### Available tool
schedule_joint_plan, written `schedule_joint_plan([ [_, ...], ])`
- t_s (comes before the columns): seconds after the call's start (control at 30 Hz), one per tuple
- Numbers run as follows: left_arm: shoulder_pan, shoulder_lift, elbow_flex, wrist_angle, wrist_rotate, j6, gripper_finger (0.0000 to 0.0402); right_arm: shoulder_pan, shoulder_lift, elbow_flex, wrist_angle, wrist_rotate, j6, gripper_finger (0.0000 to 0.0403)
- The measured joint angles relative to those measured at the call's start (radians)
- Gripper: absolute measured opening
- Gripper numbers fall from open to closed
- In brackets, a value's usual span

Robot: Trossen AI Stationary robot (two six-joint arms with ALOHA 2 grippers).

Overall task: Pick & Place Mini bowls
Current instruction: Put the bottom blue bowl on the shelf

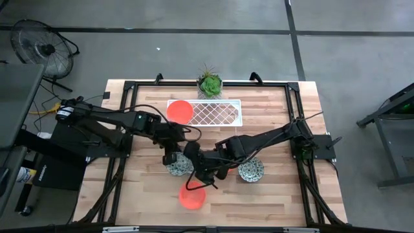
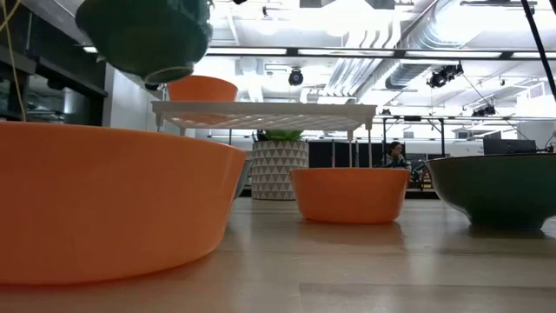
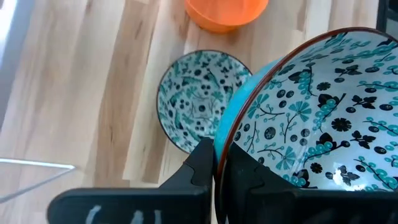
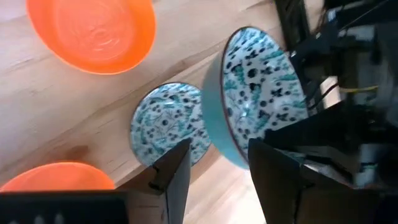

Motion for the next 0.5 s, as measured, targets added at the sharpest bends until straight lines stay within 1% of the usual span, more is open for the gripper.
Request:
schedule_joint_plan([
  [0.1,0.0,0.0,0.0,0.032,-0.02,-0.002,0.0006,0.001,0.0,0.0,0.006,0.001,-0.004,0.015],
  [0.23,0.0,0.013,0.0,0.039,-0.038,-0.005,0.0006,-0.002,0.0,0.0,-0.019,-0.01,-0.064,0.0146],
  [0.3,0.0,0.024,0.0,0.04,-0.045,-0.005,0.0006,-0.008,0.0,0.0,-0.039,-0.03,-0.105,0.0145],
  [0.5,0.0,0.044,-0.001,0.044,-0.028,0.018,0.0006,-0.016,0.0,0.0,-0.069,-0.085,-0.149,0.0145],
])
